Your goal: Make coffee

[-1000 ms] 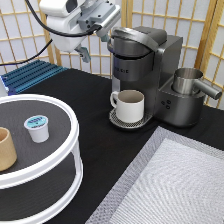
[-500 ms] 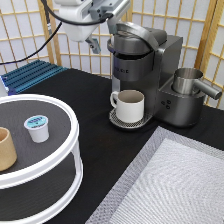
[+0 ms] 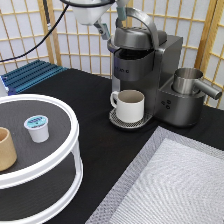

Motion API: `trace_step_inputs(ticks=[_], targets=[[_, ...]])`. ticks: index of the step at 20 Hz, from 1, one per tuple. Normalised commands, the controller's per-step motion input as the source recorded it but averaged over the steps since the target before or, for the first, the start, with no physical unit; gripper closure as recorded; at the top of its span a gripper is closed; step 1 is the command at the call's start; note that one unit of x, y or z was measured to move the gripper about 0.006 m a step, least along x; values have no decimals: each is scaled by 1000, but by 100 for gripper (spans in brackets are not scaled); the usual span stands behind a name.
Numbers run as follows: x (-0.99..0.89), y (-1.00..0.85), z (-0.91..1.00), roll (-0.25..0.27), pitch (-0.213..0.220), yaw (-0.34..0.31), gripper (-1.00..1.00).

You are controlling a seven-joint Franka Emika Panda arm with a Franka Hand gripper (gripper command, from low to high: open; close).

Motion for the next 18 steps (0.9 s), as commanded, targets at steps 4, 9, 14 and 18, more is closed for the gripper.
trace_step_inputs(ticks=[4, 9, 14, 18], targets=[[234, 572, 603, -245, 145, -34, -100], [254, 687, 571, -250, 172, -4, -100], [552, 761, 533, -168, 203, 1, -100], [664, 699, 547, -121, 223, 13, -100]])
